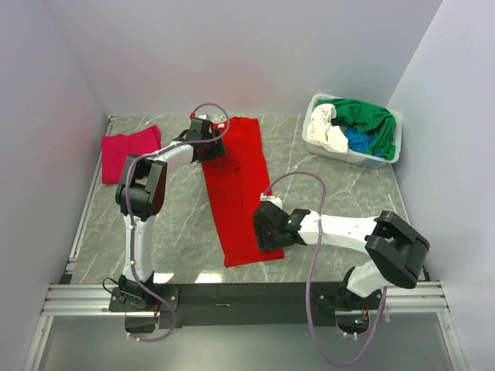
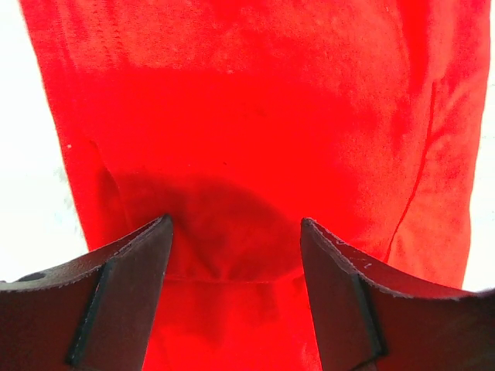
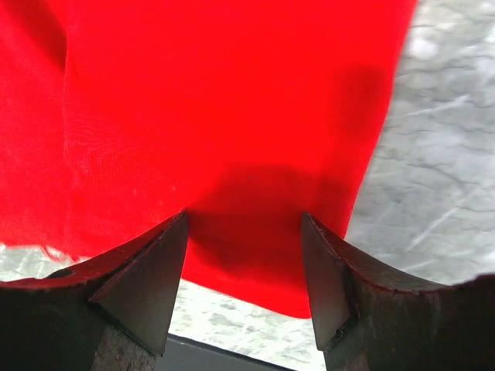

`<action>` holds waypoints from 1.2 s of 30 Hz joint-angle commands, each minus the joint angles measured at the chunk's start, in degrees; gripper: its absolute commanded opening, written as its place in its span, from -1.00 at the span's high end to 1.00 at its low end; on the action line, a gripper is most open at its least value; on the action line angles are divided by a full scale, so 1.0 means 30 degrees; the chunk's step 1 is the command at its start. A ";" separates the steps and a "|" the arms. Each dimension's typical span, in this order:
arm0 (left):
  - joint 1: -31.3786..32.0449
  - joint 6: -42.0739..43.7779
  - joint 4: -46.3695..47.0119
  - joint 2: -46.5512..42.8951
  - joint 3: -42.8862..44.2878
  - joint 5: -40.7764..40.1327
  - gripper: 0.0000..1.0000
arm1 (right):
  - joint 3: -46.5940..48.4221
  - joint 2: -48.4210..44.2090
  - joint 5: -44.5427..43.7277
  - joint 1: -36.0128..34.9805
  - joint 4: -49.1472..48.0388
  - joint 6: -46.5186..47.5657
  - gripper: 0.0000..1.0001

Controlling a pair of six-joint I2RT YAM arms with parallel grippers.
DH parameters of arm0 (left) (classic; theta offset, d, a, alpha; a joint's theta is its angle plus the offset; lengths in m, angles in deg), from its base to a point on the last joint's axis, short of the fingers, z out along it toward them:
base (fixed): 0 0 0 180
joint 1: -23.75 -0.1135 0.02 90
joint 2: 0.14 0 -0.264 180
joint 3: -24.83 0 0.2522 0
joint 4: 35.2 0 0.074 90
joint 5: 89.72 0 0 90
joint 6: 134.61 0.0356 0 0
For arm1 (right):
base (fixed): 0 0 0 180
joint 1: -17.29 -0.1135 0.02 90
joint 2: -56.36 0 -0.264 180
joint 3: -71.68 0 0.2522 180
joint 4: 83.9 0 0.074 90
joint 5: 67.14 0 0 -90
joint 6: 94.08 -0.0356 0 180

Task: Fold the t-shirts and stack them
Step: Fold the tshirt

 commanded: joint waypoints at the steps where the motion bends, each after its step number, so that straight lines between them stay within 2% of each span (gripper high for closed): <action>1: -0.0147 0.0385 -0.0619 0.1436 0.0979 -0.0062 -0.47 | 0.0541 0.0599 0.0341 -0.0649 -0.0152 -0.0585 -0.33; 6: -0.0265 0.0766 -0.0825 0.1732 0.1947 -0.0062 -0.48 | 0.1185 0.1243 0.0459 -0.0943 -0.0094 -0.0761 -0.33; 8: -0.0265 0.0912 -0.0593 0.1178 0.1744 -0.0822 -0.48 | 0.1508 0.1391 0.0255 -0.1089 0.0141 -0.0820 -0.33; 12: -0.0236 0.0709 0.0870 -0.1776 -0.0156 -0.1437 -0.55 | 0.2064 0.0196 -0.0973 -0.1382 0.1370 -0.0995 -0.34; 18: 0.0173 -0.0082 0.2307 -0.9327 -0.4637 -0.2843 -0.72 | 0.2271 -0.1857 -0.1884 -0.2056 0.2309 -0.1726 -0.36; 22: 0.0846 -0.0931 0.2223 -1.2233 -0.9315 -0.2669 -0.72 | 0.1512 -0.2709 -0.2558 -0.2086 0.2604 -0.2516 -0.36; 28: 0.2660 -0.3156 0.2279 -1.4757 -1.5296 -0.2434 -0.68 | 0.0661 -0.2653 -0.2969 -0.2086 0.2809 -0.3484 -0.41; 36: 0.5914 -0.6320 0.1783 -1.7338 -1.9172 -0.3254 -0.68 | -0.0511 -0.2154 -0.3087 -0.2086 0.2429 -0.4657 -0.40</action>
